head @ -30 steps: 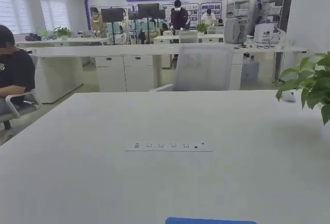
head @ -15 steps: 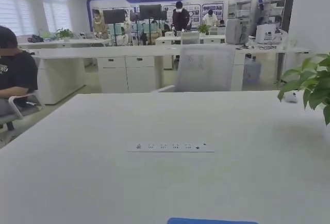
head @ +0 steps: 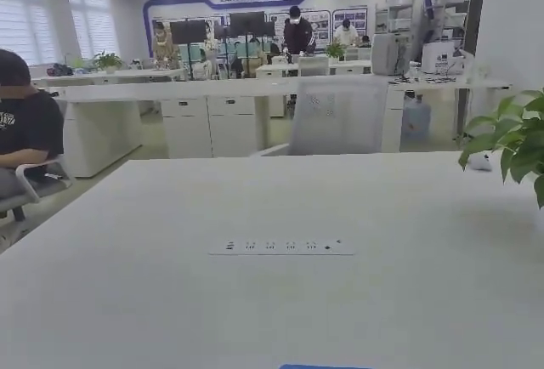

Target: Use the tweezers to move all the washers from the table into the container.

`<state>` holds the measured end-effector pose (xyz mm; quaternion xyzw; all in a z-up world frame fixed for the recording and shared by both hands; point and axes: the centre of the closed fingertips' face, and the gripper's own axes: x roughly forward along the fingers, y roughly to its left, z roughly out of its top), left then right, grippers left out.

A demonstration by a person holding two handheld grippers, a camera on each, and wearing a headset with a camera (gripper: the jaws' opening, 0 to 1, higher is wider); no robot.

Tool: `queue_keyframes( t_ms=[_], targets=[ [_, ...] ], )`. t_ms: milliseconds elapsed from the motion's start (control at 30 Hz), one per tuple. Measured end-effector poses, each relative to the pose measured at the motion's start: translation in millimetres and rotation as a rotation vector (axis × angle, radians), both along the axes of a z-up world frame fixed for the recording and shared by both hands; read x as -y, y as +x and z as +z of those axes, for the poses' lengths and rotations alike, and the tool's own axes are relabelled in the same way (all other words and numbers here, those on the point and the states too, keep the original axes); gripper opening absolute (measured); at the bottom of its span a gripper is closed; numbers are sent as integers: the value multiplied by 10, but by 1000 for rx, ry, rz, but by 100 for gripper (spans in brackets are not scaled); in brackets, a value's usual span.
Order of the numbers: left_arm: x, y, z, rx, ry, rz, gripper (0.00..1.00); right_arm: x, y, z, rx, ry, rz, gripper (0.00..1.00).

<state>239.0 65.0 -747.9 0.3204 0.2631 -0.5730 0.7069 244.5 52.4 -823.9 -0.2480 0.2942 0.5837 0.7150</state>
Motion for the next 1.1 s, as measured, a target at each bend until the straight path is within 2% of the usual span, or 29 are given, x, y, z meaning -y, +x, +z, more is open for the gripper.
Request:
queue_keyframes(
  t_ms=[133,467,733,767,800,933,1100],
  targets=[
    [30,63,-2,-18,10,-11,0,-7,22,-21,-22,11,-11,7],
    [92,126,34,-8,31,-60,0,5,76,-12,-19,20,-26,7],
    [151,176,46,-26,39,-81,0,20,94,-44,-34,17,-32,7],
    [158,166,36,-38,49,-88,0,21,95,-40,-34,16,-32,7],
    [169,164,21,-40,62,-100,0,24,88,-29,-36,18,-31,7],
    [247,142,41,-69,63,-133,0,-1,74,87,-43,44,-33,13],
    [290,158,40,-84,78,-153,0,-56,70,220,-40,65,-25,12]
  ],
)
